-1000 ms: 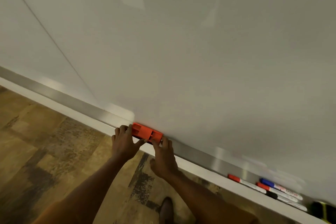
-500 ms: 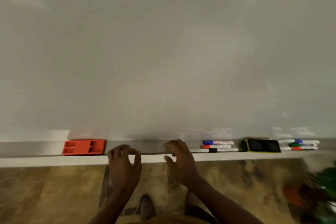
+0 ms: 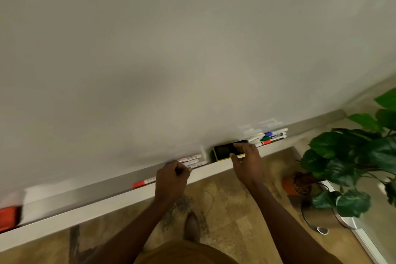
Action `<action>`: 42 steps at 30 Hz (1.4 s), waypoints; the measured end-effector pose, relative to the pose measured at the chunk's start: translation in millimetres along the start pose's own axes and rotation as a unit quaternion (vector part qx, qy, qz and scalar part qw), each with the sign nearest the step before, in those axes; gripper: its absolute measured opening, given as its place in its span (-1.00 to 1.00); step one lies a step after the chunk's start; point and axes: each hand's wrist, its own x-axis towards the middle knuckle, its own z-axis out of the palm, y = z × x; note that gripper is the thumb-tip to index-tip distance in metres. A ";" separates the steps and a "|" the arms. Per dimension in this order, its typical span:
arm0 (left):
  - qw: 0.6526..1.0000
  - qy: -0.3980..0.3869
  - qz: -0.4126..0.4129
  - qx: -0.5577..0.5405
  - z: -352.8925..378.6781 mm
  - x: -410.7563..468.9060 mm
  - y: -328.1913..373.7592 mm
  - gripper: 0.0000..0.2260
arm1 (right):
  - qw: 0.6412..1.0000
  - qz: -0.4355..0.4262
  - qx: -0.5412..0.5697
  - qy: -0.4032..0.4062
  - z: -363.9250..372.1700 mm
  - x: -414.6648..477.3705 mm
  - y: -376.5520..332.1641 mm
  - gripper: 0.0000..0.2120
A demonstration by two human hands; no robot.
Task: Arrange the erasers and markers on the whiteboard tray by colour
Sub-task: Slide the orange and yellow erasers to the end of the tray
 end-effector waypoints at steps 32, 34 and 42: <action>0.965 0.010 -0.116 -0.235 100.1 34.4 63.8 -0.81 | 0.879 0.205 0.426 -0.067 -16.9 39.2 72.5 -0.78; 0.974 0.017 -0.091 -0.209 88.6 28.8 59.9 -0.80 | 0.860 0.207 0.459 -0.080 -21.9 37.0 69.4 -0.81; 0.974 0.064 -0.032 -0.215 44.2 5.4 54.9 -0.72 | 0.837 0.111 0.503 -0.187 -35.2 33.5 40.7 -0.66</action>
